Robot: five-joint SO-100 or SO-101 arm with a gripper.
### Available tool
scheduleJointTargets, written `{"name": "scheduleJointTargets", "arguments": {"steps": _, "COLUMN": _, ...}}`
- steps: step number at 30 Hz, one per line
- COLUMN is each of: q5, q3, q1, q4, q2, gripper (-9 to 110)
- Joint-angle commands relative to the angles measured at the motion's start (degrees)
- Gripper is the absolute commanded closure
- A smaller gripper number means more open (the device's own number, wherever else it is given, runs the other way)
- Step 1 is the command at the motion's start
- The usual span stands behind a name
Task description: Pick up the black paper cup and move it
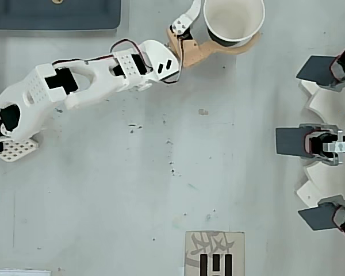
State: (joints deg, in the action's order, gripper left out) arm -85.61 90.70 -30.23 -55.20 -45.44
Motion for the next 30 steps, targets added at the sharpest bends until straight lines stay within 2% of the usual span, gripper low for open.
{"name": "scheduleJointTargets", "arguments": {"steps": 1, "q5": 0.44, "q3": -3.52, "q1": -0.26, "q4": 0.18, "q2": -1.41, "gripper": 77}}
{"name": "scheduleJointTargets", "arguments": {"steps": 10, "q5": 0.44, "q3": -3.60, "q1": -0.26, "q4": 0.18, "q2": -1.41, "gripper": 84}}
{"name": "scheduleJointTargets", "arguments": {"steps": 30, "q5": -0.62, "q3": -0.97, "q1": 0.09, "q4": 2.29, "q2": -5.62, "gripper": 92}}
